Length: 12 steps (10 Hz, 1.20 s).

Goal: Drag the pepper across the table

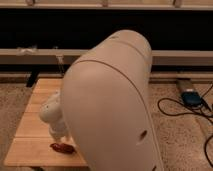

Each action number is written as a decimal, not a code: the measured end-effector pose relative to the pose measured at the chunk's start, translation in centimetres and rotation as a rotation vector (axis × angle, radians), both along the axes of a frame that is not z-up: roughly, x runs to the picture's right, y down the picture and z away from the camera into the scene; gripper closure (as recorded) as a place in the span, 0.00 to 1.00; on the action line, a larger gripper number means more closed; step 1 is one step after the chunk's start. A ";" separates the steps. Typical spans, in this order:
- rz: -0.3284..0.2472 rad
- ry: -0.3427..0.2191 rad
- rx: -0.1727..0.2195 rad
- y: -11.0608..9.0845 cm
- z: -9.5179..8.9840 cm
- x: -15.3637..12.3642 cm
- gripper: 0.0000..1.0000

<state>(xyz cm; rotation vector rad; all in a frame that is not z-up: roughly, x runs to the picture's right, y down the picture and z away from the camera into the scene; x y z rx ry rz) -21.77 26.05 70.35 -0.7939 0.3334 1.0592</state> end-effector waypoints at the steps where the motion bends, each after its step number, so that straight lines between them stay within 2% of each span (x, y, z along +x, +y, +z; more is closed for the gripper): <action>1: -0.026 -0.045 0.000 0.5 -0.9 -0.3 0.31; 6: -0.156 -0.220 -0.006 2.9 -3.5 -2.2 0.31; 9: -0.205 -0.257 -0.002 3.4 -2.9 -3.7 0.31; 12: -0.242 -0.257 0.008 3.2 -0.8 -5.0 0.31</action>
